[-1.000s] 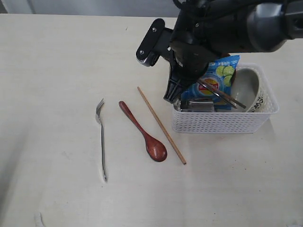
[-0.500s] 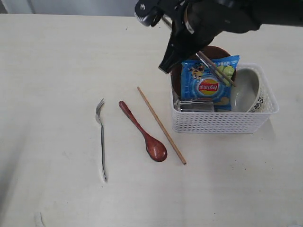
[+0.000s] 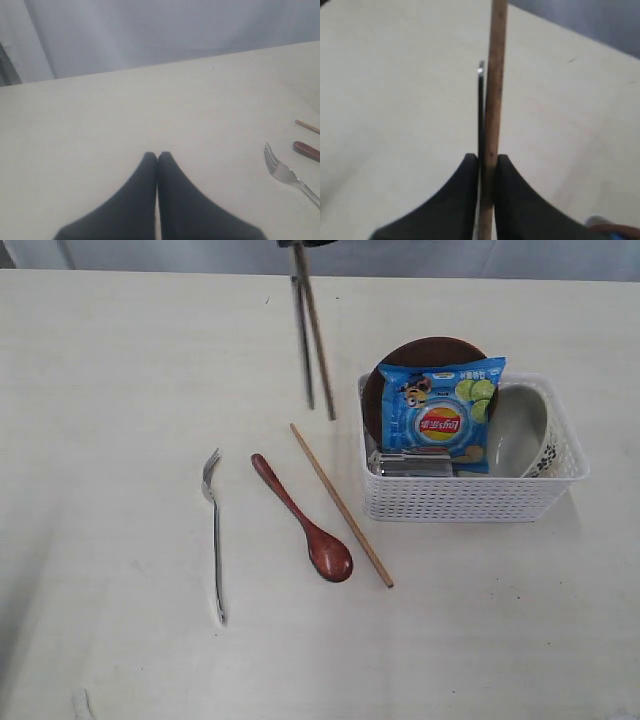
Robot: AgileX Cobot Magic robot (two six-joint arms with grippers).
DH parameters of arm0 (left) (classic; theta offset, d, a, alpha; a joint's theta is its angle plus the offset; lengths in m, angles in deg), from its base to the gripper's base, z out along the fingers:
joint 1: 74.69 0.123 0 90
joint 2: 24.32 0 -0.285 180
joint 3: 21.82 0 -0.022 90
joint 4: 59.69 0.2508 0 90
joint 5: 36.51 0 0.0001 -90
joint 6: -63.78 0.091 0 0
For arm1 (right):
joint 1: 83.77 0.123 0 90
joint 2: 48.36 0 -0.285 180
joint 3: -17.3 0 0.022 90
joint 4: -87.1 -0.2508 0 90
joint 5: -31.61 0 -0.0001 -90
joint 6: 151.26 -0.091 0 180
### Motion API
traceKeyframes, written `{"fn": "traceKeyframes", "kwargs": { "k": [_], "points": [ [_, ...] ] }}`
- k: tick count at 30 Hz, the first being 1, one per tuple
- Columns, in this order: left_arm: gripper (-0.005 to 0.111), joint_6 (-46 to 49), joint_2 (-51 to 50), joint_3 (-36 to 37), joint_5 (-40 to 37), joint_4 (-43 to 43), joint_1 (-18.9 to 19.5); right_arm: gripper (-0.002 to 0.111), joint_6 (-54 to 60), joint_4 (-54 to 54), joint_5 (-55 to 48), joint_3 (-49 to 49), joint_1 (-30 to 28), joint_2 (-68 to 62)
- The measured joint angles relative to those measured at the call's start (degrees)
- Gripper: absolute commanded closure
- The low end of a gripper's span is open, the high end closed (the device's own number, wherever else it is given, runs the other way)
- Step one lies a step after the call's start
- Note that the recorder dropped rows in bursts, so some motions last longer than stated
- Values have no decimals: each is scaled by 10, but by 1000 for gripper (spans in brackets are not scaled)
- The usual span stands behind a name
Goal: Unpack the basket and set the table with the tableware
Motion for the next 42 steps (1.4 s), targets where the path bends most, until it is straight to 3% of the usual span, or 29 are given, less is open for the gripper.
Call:
{"fn": "traceKeyframes", "kwargs": {
  "k": [4,9,17,37,42],
  "points": [
    [107,0,0,0,0,0,0,109,63,-182,-8,0,1,-9],
    [107,0,0,0,0,0,0,109,78,-287,-8,-1,9,-56],
    [107,0,0,0,0,0,0,109,83,-302,-23,-1,48,-165],
    [107,0,0,0,0,0,0,109,52,-200,-10,-1,48,-252],
    [107,0,0,0,0,0,0,109,39,-276,16,-1,48,-255]
  ]
}}
